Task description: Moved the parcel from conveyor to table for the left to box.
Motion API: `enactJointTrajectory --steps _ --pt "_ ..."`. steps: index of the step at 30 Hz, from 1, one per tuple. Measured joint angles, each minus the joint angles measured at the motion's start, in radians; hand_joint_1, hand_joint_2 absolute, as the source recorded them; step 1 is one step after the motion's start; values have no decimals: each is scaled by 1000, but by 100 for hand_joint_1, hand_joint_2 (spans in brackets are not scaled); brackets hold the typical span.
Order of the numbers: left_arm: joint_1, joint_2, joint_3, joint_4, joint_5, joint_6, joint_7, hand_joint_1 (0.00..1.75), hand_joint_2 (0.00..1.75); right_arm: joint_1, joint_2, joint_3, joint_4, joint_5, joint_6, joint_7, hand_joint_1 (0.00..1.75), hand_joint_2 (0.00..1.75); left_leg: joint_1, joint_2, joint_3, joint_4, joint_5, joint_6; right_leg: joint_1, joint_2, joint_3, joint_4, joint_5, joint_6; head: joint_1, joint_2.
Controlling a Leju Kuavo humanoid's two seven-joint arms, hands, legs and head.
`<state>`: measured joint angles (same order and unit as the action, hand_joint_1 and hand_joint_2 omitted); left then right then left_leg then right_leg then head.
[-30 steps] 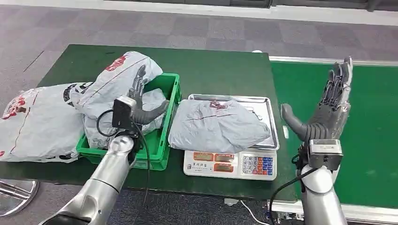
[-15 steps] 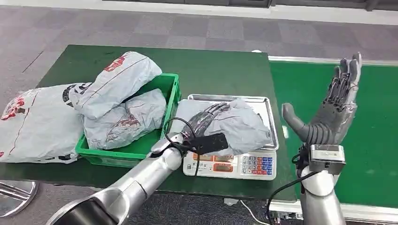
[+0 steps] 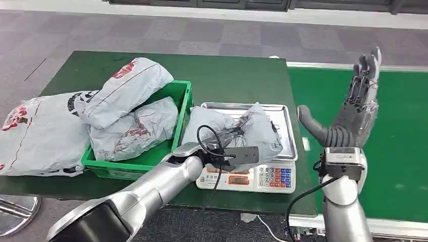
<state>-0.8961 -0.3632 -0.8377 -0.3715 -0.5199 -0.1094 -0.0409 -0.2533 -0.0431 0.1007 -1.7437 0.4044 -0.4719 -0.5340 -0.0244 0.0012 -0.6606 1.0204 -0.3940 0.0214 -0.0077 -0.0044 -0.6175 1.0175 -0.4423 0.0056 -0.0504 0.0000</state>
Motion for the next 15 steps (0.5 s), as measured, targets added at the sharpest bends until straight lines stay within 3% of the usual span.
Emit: enactJointTrajectory --steps 11,15 --pt "-18 5 5 17 32 25 -57 175 175 0 0 0 0 8 2 13 0 175 1 -1 1 0 2 -1 1 -2 1 0 0 -1 0 0" --pt "-8 11 50 14 105 107 -197 175 175 3 0 0 0 8 6 17 0 175 1 -1 0 0 2 0 1 -1 1 0 0 -1 0 0"
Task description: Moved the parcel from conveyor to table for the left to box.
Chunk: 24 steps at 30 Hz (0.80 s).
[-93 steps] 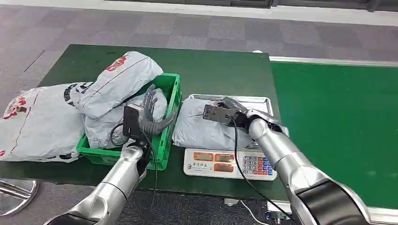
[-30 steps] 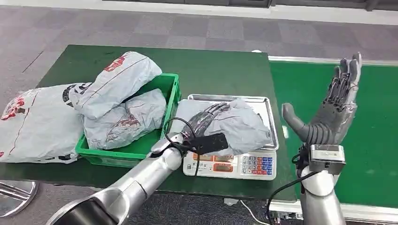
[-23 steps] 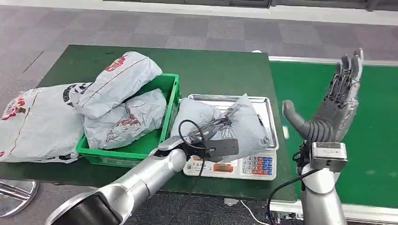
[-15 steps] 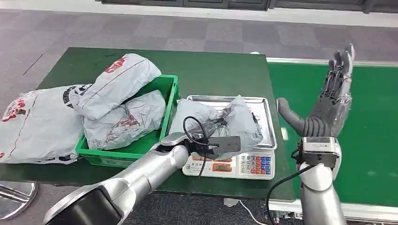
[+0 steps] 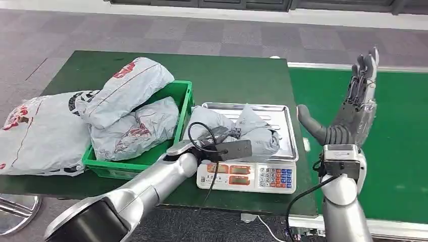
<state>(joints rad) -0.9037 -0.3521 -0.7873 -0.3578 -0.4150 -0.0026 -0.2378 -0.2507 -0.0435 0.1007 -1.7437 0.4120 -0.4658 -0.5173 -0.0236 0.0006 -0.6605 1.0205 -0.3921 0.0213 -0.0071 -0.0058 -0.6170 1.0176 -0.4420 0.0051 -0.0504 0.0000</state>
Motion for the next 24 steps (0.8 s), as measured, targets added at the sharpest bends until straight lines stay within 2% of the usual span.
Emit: enactJointTrajectory --steps 3,6,11,13,16,17,21,24 --pt "25 14 63 -26 71 83 -142 175 175 5 0 0 0 -7 8 1 0 175 0 0 -1 0 1 0 0 0 -1 0 0 0 0 0" --pt "56 28 158 -93 187 93 -275 175 175 5 -2 0 0 -16 10 3 0 175 0 -1 -3 0 1 0 0 -1 -2 0 0 0 0 0" --pt "142 56 314 -317 324 171 -442 175 175 0 -6 0 3 -26 -4 8 0 175 0 -1 -5 0 1 0 0 0 -5 0 0 0 0 0" --pt "180 68 350 -427 319 274 -458 175 175 0 -10 0 6 -33 -13 8 0 175 0 -1 -6 0 1 0 0 0 -5 0 0 0 0 0" --pt "246 114 366 -665 191 611 -460 175 175 -3 -19 0 12 -48 -27 -1 0 175 0 0 -7 0 0 -1 0 1 -7 0 -1 0 0 0" --pt "265 124 377 -733 132 664 -461 175 175 -5 -23 0 14 -54 -30 -2 0 175 0 0 -8 0 0 -1 0 2 -8 0 -1 0 0 0" --pt "329 138 476 -979 -69 701 -463 175 175 -26 -40 0 27 -68 -42 -3 0 175 0 -3 -8 0 -1 -1 0 -2 -7 0 -3 -1 0 0" --pt "362 134 571 -1090 -277 702 -463 175 175 -26 -56 0 37 -69 -61 -5 0 175 0 -4 -8 0 -1 0 0 -3 -6 0 -5 0 0 0"
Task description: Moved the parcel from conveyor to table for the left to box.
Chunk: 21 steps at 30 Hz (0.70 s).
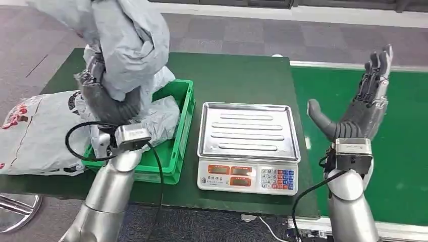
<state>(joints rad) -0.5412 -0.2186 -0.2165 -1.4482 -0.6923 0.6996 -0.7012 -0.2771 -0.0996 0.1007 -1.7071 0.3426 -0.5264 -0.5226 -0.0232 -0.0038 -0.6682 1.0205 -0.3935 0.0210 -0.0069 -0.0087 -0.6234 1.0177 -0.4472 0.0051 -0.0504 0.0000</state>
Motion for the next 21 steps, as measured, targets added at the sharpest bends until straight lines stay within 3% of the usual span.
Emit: enactJointTrajectory --steps 3,8,12,17,21 --pt "-1 -7 110 33 -157 0 28 175 175 29 -1 0 0 16 -19 -10 0 175 0 0 1 0 0 0 -1 -1 1 0 0 0 0 0" --pt "-20 51 212 228 -334 -39 379 175 175 72 0 0 -20 65 -18 0 0 175 0 5 2 0 0 -1 0 3 0 0 2 -3 0 0" --pt "-24 94 234 332 -368 -76 470 175 175 88 0 0 -27 76 -17 2 0 175 1 5 0 0 1 -2 1 4 -2 0 3 -4 0 0" --pt "-57 132 234 454 -477 -363 679 175 175 92 2 0 -27 79 6 6 0 175 0 6 1 0 0 -2 0 5 -2 0 2 -3 0 0" --pt "-93 163 215 607 -511 -616 714 175 175 94 2 0 -27 80 38 18 0 175 0 9 2 0 -1 -2 0 8 -2 0 2 -3 0 0"
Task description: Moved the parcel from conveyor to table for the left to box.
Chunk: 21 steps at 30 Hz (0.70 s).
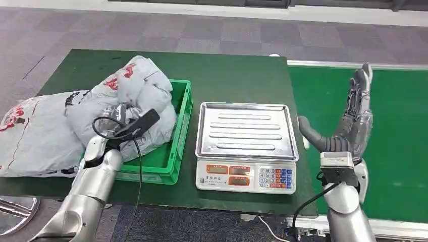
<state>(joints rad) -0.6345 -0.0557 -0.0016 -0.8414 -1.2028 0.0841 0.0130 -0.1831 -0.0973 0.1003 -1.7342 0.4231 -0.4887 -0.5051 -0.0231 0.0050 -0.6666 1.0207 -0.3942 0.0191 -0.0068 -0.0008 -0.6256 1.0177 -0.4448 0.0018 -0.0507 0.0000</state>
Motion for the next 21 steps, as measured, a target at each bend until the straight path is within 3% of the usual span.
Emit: enactJointTrajectory --steps 6,13,14,16,20,21 --pt "-68 26 -53 172 -31 -165 -5 175 175 8 0 -1 0 3 10 1 0 175 0 0 5 0 -2 -2 0 1 5 0 0 0 0 0" --pt "-109 38 -83 262 -36 -177 -7 175 175 8 0 -1 0 5 13 1 0 175 1 1 10 -1 -2 -4 1 1 8 0 0 -2 0 0" --pt "-112 38 -83 269 -36 -178 -7 166 175 8 0 -1 0 5 13 1 0 175 1 1 10 -1 -2 -4 1 2 9 0 0 -2 0 0" --pt "-123 39 -88 285 -45 -199 -20 0 175 8 0 -1 0 7 14 1 0 175 1 1 11 -1 -2 -4 1 2 9 0 0 -2 0 0" --pt "-150 40 -120 330 -47 -279 -80 0 175 4 1 -1 2 20 16 10 0 175 1 1 11 -1 -2 -3 1 1 10 0 -1 -2 0 0" --pt "-153 36 -124 337 -39 -279 -90 0 0 4 1 -2 2 24 16 14 0 175 1 1 12 -1 -2 -3 1 1 10 0 -1 -3 0 0"
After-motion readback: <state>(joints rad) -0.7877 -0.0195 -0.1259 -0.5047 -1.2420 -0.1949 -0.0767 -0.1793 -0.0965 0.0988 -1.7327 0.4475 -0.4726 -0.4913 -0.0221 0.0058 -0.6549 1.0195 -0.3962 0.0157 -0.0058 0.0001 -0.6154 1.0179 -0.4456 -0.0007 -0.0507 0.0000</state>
